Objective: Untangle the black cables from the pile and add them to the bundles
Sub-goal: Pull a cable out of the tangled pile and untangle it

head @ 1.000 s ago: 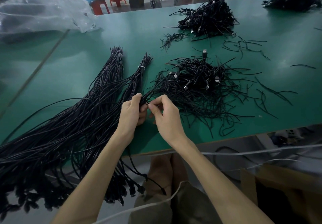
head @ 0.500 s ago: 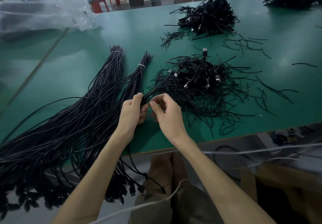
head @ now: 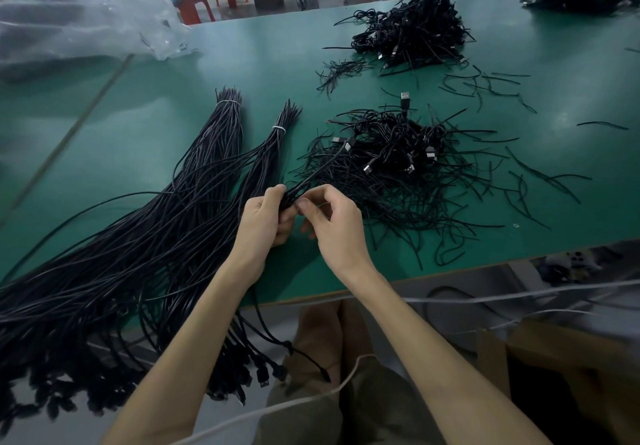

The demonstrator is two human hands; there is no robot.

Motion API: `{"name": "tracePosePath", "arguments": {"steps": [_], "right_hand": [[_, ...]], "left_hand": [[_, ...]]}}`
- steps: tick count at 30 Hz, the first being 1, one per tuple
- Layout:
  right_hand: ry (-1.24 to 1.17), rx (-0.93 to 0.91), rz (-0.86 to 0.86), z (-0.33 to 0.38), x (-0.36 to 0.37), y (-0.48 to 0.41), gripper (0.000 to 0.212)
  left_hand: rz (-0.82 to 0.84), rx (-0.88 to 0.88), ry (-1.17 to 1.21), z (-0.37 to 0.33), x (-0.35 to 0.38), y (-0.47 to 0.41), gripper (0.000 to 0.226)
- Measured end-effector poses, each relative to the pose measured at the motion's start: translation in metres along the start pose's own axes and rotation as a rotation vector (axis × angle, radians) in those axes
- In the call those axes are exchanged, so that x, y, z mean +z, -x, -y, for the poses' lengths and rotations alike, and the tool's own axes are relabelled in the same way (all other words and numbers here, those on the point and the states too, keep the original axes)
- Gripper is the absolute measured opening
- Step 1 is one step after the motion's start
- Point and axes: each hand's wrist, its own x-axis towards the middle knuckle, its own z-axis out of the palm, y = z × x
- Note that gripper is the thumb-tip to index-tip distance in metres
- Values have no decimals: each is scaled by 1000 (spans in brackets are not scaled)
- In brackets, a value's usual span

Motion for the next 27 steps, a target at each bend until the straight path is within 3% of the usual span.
{"name": "tracePosePath", "arguments": {"steps": [9, 18, 27], "right_hand": [[23, -35, -62, 0, 0, 1, 17], [26, -70, -169, 0, -1, 2, 19], [24, -125, -191, 1, -2, 3, 19]], "left_hand": [[-42, 76, -16, 2, 1, 1, 53], [-21, 160, 21, 4, -2, 2, 23], [-54, 127, 81, 1, -1, 5, 44]]}}
